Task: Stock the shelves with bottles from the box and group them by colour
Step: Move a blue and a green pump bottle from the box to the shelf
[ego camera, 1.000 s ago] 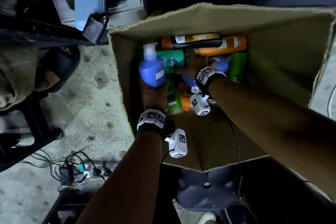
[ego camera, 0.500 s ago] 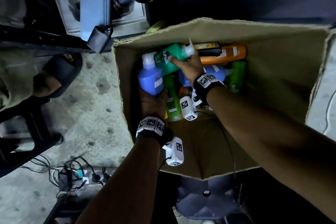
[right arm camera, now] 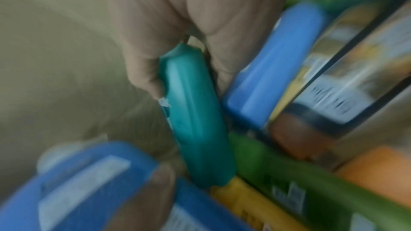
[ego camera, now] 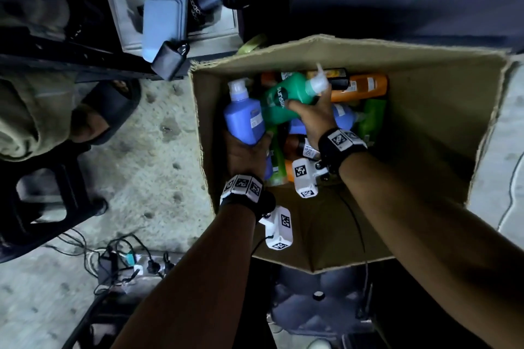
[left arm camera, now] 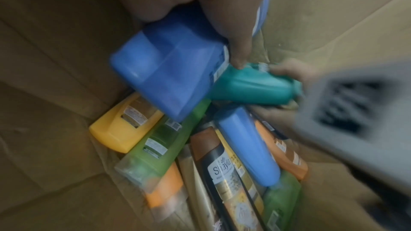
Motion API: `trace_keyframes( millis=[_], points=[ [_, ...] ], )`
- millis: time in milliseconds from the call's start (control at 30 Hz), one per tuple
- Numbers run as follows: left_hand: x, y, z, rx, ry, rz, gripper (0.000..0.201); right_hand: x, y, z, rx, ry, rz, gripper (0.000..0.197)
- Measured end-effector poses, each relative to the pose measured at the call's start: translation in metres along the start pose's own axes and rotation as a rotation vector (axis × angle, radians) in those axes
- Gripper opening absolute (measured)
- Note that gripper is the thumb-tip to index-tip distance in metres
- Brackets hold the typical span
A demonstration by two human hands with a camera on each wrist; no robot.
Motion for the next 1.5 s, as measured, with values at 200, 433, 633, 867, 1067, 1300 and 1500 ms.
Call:
trace_keyframes(
  millis=[200, 433, 633, 867, 1067, 1300, 1500],
  points=[
    [0.012, 0.024, -0.027, 0.019, -0.008, 0.064, 0.082, 0.053, -0.019, -0.028, -0.117, 0.088, 0.061, 0.051],
    [0.026, 0.046, -0.071, 0.043, -0.057, 0.154, 0.068, 0.075, -0.038, -0.072, -0.075, 0.127, 0.149, 0.056],
    [0.044, 0.056, -0.107, 0.072, -0.095, 0.145, 0.061, 0.088, -0.051, -0.107, -0.138, 0.117, 0.266, 0.077],
    [0.073, 0.072, -0.151, 0.01, -0.173, 0.282, 0.083, 0.103, -0.044, -0.165, -0.179, 0.053, 0.229, 0.074],
    [0.09, 0.087, -0.189, -0.022, -0.232, 0.307, 0.074, 0.12, -0.038, -0.218, -0.193, -0.002, 0.061, 0.066],
    [0.114, 0.107, -0.226, 0.047, -0.287, 0.323, 0.063, 0.135, -0.058, -0.28, -0.214, -0.133, -0.112, 0.035],
    [0.135, 0.13, -0.253, 0.03, -0.323, 0.318, 0.068, 0.14, -0.078, -0.32, -0.179, -0.089, -0.193, 0.078]
  ],
)
Point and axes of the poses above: each hand's wrist, its own z-axis towards the middle knuckle, its own x-axis out of the back of the hand, y = z × x, the point moved 3 cm from there along z, towards the middle knuckle, and after that the axes turned 11 degrees about -z, right-handed, at the moved point
